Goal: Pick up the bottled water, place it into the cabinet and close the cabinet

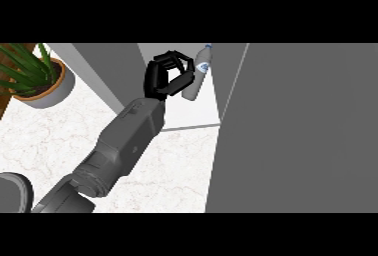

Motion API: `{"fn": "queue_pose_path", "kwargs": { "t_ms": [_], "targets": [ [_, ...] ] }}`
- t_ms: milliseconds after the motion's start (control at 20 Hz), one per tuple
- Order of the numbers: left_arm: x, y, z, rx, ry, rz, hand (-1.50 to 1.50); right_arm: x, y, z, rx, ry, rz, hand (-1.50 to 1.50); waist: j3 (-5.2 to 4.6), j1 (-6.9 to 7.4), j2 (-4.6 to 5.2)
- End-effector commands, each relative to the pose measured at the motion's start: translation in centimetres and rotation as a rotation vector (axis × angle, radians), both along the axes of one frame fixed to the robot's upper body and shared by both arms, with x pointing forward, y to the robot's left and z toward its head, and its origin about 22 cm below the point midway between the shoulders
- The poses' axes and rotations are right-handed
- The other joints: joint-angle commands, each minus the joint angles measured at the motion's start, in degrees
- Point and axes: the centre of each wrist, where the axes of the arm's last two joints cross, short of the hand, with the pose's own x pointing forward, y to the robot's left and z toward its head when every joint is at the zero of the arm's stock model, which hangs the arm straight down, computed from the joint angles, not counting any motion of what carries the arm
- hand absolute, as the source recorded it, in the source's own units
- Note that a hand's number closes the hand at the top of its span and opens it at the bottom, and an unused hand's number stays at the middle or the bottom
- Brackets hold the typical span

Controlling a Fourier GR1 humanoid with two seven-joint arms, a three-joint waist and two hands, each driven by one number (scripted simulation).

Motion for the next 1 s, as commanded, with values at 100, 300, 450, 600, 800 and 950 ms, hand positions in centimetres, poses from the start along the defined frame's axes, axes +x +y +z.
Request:
{"fn": "queue_pose_path", "kwargs": {
  "t_ms": [100,300,450,600,800,950],
  "targets": [
    [-2.1,0.8,-3.2,-0.077,0.012,-0.062,1.50,0.0,-0.2,1.0,-0.023,0.014,-0.001,-1.50,0.01,2.01,-0.77],
    [-4.5,0.7,-5.5,-0.148,0.061,-0.115,1.50,-1.2,1.3,1.3,-0.046,0.035,0.039,-1.50,0.00,2.31,-1.21],
    [-5.4,-0.5,-4.9,-0.185,0.062,-0.144,1.50,-1.1,0.7,0.3,-0.057,0.045,0.067,1.50,0.08,4.23,-1.68],
    [-6.7,-0.1,-6.3,-0.192,0.070,-0.219,1.50,-1.8,1.0,1.3,-0.080,0.061,0.063,1.50,0.07,5.41,-1.76],
    [-10.0,-0.2,-8.4,-0.246,0.093,-0.280,1.50,-1.9,2.4,2.4,-0.084,0.072,0.144,1.50,0.03,6.15,-2.04],
    [-10.8,1.8,-8.2,-0.231,0.100,-0.293,1.50,-1.6,3.8,2.2,-0.067,0.058,0.149,1.50,0.06,6.72,-1.95]
  ]
}}
